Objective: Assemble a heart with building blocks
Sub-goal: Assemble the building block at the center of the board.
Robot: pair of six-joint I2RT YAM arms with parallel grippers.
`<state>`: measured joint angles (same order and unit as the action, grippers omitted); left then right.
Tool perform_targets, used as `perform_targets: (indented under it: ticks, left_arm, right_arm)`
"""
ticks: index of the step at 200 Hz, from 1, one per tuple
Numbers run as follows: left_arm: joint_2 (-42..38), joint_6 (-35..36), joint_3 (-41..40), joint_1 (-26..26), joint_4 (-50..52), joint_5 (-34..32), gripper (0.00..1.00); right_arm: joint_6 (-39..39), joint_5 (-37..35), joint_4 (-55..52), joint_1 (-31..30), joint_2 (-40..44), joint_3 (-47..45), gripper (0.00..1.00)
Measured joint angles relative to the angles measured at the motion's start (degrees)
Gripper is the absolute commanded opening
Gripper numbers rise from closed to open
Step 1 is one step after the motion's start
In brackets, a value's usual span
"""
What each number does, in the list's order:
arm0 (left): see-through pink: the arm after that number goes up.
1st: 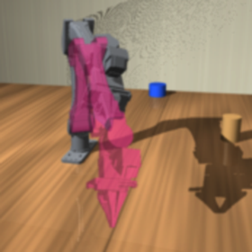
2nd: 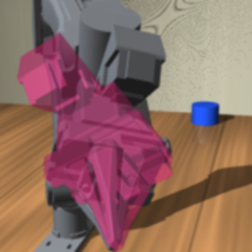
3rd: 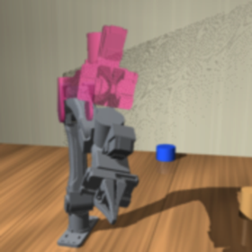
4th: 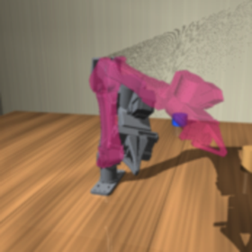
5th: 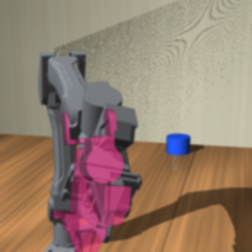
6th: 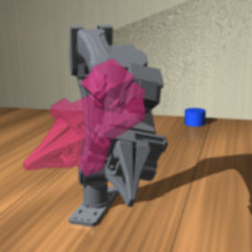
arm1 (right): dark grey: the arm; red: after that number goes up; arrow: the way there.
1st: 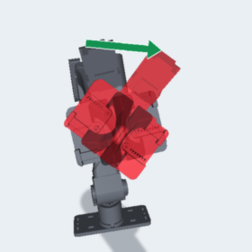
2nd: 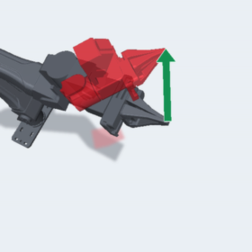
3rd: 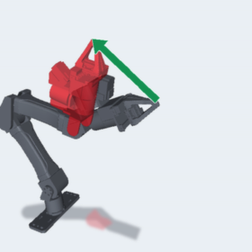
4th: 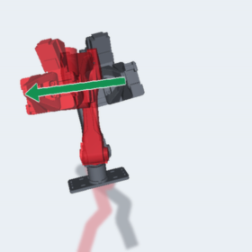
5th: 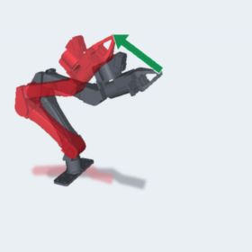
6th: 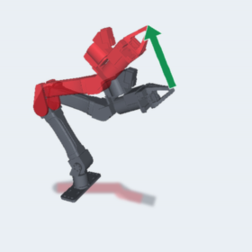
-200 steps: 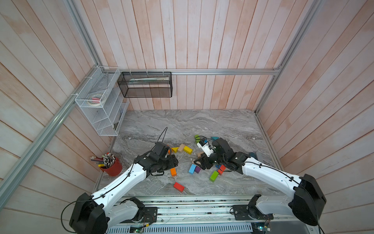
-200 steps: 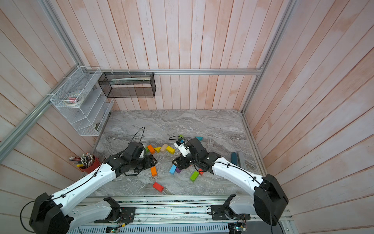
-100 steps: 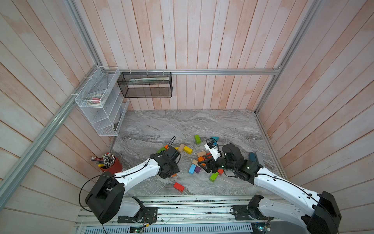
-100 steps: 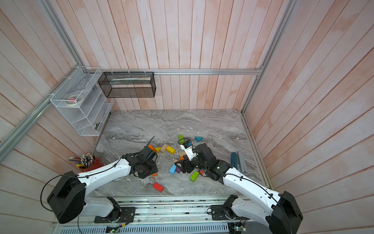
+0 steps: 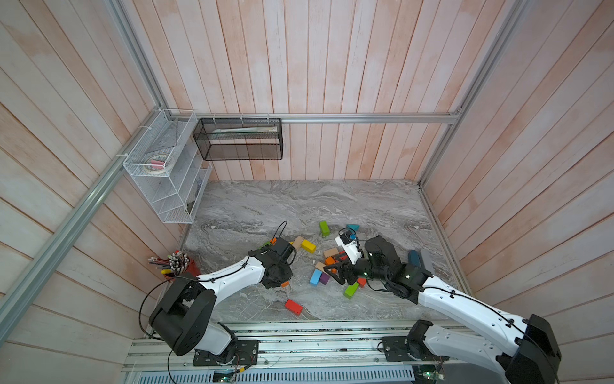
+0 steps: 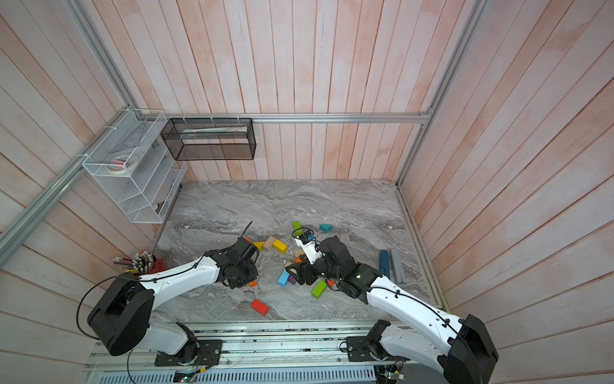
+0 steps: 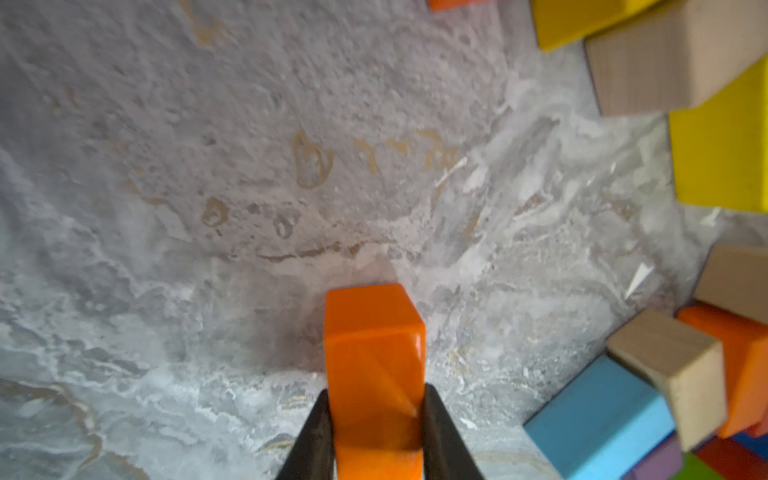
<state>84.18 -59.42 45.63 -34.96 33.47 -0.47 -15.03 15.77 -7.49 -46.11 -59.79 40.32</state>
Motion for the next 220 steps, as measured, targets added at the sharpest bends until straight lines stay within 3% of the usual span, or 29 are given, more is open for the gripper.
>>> perform_targets:
  ticks: [53, 220]
  left_arm:
    - [-0.4, -0.4, -0.3, 5.3, 0.4, -2.1, 0.1]
    - [4.9, -2.3, 4.3, 9.8, -1.7, -3.3, 0.09]
  right_arm:
    - [0.0, -0.1, 0.2, -0.1, 0.0, -0.2, 0.72]
    - [0.0, -0.6, 0.2, -0.8, 0.0, -0.3, 0.72]
